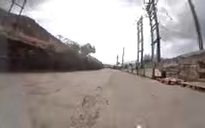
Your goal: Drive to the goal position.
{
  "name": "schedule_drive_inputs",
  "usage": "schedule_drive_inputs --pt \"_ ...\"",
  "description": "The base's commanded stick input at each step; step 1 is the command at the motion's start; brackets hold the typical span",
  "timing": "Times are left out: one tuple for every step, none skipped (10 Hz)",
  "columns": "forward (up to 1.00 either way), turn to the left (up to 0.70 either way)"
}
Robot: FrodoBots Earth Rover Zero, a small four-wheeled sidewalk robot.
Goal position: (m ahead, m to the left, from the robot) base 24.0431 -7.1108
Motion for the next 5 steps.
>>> schedule_drive_inputs --pt "1.0 0.0" --pt "1.0 0.0" --pt "1.0 0.0" --pt "1.0 0.0" --pt "1.0 0.0"
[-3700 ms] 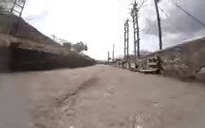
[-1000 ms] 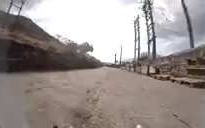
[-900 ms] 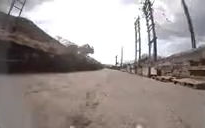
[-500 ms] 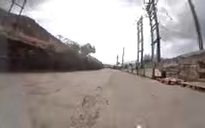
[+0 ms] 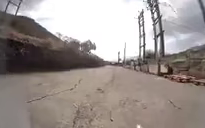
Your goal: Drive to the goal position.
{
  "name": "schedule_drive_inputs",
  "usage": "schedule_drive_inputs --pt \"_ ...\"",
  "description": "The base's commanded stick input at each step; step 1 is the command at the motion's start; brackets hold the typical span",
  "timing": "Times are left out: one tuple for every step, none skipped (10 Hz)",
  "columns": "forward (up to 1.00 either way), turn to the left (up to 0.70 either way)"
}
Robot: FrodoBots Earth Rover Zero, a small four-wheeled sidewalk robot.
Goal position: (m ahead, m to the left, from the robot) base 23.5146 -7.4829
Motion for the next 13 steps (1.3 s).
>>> schedule_drive_inputs --pt "1.0 0.0" --pt "1.0 0.0" --pt "1.0 0.0" --pt "1.0 0.0" --pt "1.0 0.0" --pt "1.0 0.0" --pt "1.0 0.0" --pt "1.0 0.0" --pt "1.0 0.0" --pt "1.0 0.0" --pt "1.0 0.0" --pt "1.0 -0.02" --pt "1.0 -0.16"
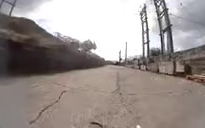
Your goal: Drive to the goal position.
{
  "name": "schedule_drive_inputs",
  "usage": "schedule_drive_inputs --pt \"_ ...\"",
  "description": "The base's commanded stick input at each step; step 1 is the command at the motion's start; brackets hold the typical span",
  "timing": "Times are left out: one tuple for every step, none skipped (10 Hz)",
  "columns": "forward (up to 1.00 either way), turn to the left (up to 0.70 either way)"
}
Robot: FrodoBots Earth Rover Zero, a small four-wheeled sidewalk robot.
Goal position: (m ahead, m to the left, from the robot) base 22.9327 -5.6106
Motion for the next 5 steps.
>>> schedule_drive_inputs --pt "1.0 -0.27" --pt "1.0 -0.27" --pt "1.0 -0.27" --pt "1.0 -0.27" --pt "1.0 0.0"
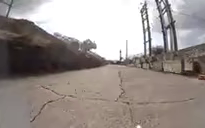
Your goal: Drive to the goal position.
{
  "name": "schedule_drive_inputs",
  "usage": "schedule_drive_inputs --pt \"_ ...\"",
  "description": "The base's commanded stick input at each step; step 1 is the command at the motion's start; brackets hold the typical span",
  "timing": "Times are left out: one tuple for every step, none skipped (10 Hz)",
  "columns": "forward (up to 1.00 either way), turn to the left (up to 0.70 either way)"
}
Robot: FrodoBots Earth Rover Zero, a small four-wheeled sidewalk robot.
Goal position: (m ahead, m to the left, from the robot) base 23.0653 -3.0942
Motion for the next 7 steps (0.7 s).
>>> schedule_drive_inputs --pt "1.0 0.0" --pt "1.0 0.0" --pt "1.0 0.0" --pt "1.0 0.0" --pt "1.0 0.0" --pt "1.0 0.0" --pt "1.0 0.0"
